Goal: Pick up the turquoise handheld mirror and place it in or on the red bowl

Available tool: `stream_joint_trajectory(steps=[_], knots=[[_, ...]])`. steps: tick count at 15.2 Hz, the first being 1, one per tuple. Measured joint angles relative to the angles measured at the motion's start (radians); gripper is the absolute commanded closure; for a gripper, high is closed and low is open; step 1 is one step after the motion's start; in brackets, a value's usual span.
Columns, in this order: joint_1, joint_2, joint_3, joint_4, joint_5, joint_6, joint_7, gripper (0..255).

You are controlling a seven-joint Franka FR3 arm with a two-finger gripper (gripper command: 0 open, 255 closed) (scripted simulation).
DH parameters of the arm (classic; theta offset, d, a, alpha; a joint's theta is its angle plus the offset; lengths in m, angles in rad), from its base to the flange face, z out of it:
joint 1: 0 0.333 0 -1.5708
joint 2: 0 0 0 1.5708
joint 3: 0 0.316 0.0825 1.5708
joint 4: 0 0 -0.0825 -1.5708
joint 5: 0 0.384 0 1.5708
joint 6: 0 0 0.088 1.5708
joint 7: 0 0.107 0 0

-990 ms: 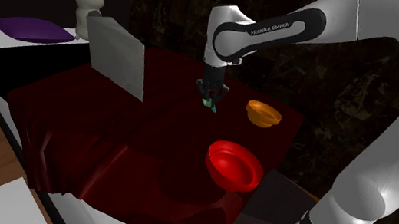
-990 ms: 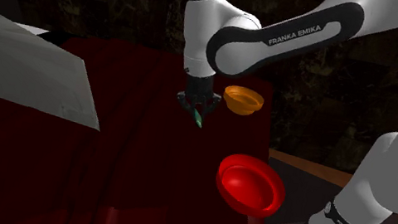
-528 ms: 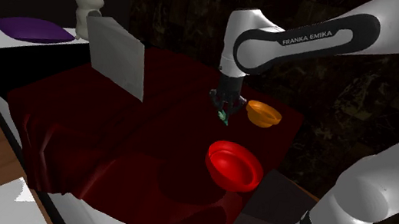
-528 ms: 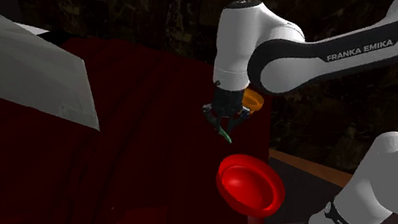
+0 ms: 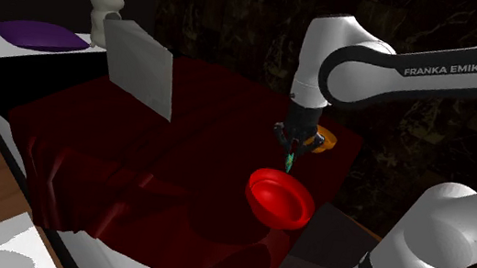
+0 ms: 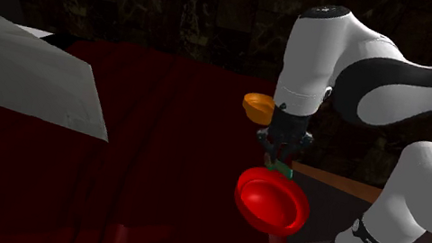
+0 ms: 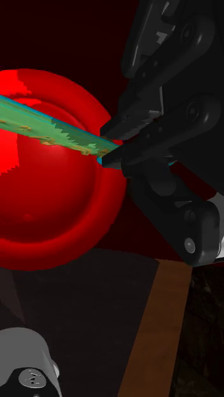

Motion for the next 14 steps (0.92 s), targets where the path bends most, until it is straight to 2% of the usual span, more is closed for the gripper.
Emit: stream_joint_trajectory(steps=[2, 4, 14], knots=[[0.023, -0.065, 0.001, -0.045, 0.019, -0.022, 0.005, 255], [0.030, -0.073, 0.006, -0.079, 0.026, 0.004, 0.008, 255], [0.034, -0.015, 0.041, -0.173, 0.045, 0.160, 0.027, 255]])
